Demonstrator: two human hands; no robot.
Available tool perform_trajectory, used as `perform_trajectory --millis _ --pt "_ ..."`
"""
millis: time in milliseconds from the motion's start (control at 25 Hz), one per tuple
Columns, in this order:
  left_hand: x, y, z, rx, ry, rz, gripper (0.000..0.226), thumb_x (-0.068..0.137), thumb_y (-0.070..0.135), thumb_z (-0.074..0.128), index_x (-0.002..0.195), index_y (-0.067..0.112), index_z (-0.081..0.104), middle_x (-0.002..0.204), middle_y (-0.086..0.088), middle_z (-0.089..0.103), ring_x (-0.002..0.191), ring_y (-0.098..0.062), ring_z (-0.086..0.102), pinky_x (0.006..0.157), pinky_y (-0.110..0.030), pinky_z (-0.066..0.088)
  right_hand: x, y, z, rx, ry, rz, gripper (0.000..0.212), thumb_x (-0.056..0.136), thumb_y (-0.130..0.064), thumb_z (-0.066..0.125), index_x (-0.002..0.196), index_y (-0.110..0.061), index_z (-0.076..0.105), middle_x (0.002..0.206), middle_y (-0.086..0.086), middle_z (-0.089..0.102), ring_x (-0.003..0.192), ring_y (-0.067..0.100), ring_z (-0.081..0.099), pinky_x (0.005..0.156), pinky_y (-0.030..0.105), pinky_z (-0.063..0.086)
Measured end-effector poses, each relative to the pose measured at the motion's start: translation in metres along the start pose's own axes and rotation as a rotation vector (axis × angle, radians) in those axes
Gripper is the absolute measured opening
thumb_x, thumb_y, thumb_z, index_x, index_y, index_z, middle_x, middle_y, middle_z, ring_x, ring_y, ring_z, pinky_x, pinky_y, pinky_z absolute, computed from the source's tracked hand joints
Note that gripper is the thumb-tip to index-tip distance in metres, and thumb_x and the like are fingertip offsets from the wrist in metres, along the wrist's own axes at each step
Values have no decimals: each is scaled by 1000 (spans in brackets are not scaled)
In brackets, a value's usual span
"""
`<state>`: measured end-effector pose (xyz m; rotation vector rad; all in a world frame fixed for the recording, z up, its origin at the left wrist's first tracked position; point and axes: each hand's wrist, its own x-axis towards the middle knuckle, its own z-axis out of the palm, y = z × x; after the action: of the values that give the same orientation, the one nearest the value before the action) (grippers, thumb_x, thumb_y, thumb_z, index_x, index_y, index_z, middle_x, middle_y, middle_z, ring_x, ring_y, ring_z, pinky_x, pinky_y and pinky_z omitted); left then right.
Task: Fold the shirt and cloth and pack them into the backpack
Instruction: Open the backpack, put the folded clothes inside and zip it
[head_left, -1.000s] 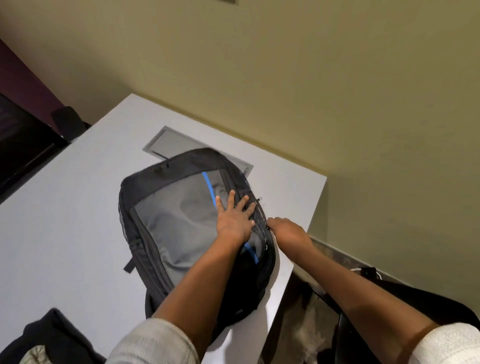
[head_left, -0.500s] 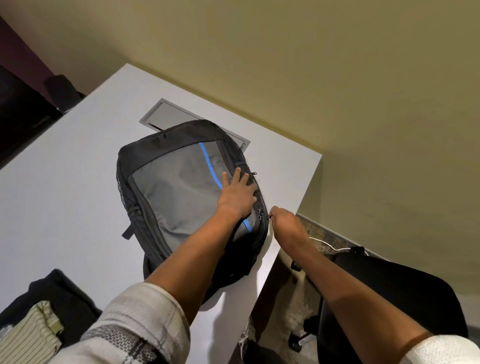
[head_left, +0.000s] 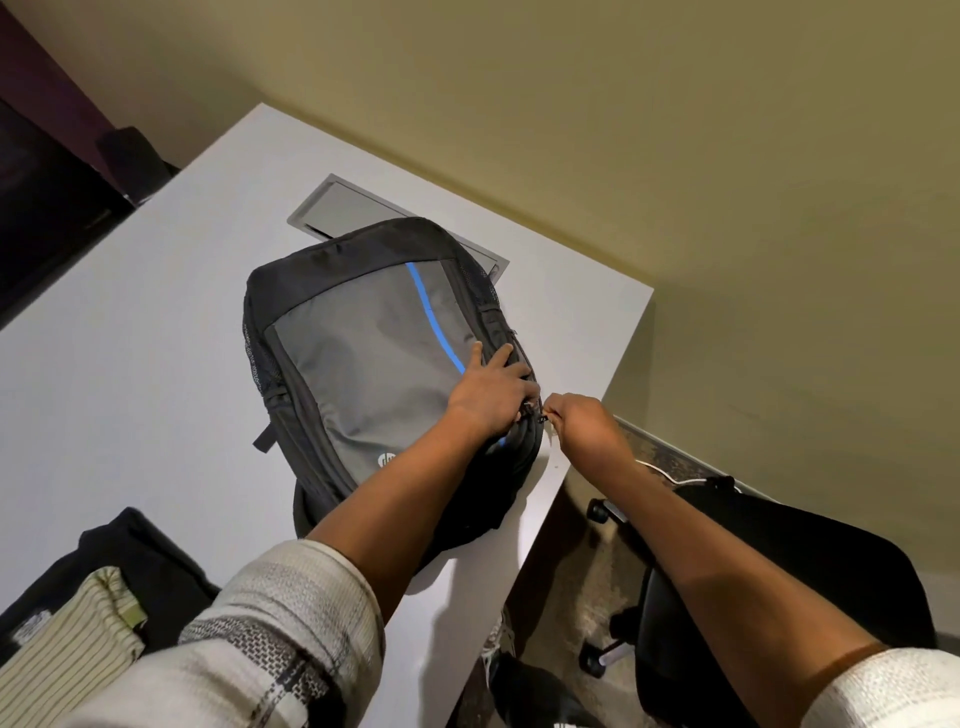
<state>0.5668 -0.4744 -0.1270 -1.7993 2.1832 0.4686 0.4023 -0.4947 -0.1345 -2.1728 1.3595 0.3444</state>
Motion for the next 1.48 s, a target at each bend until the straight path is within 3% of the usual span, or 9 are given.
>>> perform_trajectory --millis 160,320,560,640,760,880,1040,1280,1480 --pt "1 1 -4 -50 32 -10 24 100 26 51 120 34 63 145 10 49 150 -28 18 113 -73 9 -20 3 14 -24 113 -47 19 89 -1 45 84 -17 52 87 10 63 81 30 60 64 32 39" --pt "2 3 0 -36 68 -24 29 102 22 47 126 32 60 145 10 49 151 -28 19 115 -71 10 -49 8 54 170 287 -42 18 89 -2 53 75 -12 57 70 5 59 65 25 55 56 39 41" --pt "-7 9 13 -29 109 -30 30 102 24 49 131 27 57 147 6 49 149 -31 25 118 -60 19 -76 -15 75 339 357 36 14 94 -6 56 84 -10 65 66 4 61 60 23 55 52 32 40" --pt "-16 14 13 -42 212 -66 34 96 21 57 130 24 58 144 0 49 141 -31 34 112 -53 31 -77 -19 76 406 336 121 14 93 -10 56 84 -12 66 69 5 65 65 24 60 57 35 49" --pt "-51 35 21 -236 427 -209 21 89 17 57 110 19 62 113 -5 59 107 -31 53 83 -42 44 -78 -21 79 481 296 188 16 87 -23 51 79 -21 64 70 1 67 66 24 62 58 35 53" --pt "-94 71 37 -535 283 -398 17 96 26 46 96 16 60 98 -11 63 92 -37 61 70 -41 43 -74 -17 80 619 220 248 26 72 -37 39 75 -24 62 67 -2 70 63 20 66 59 35 56" --pt "-103 82 39 -596 222 -534 21 97 25 46 90 12 61 97 -15 67 93 -39 63 72 -41 45 -75 -22 75 878 205 262 16 90 -11 51 82 -14 65 65 1 71 56 17 64 49 24 48" --pt "-97 72 46 -732 67 -449 17 84 17 51 67 16 56 81 -15 69 83 -39 64 67 -38 47 -74 -22 80 1016 174 297 22 92 3 47 83 -11 61 68 9 67 54 21 63 50 28 49" --pt "-92 78 43 -713 54 -418 15 82 21 54 75 10 61 85 -17 68 82 -38 62 66 -37 46 -81 -19 75 923 177 197 33 85 8 47 81 -17 68 63 1 65 53 11 58 50 28 49"
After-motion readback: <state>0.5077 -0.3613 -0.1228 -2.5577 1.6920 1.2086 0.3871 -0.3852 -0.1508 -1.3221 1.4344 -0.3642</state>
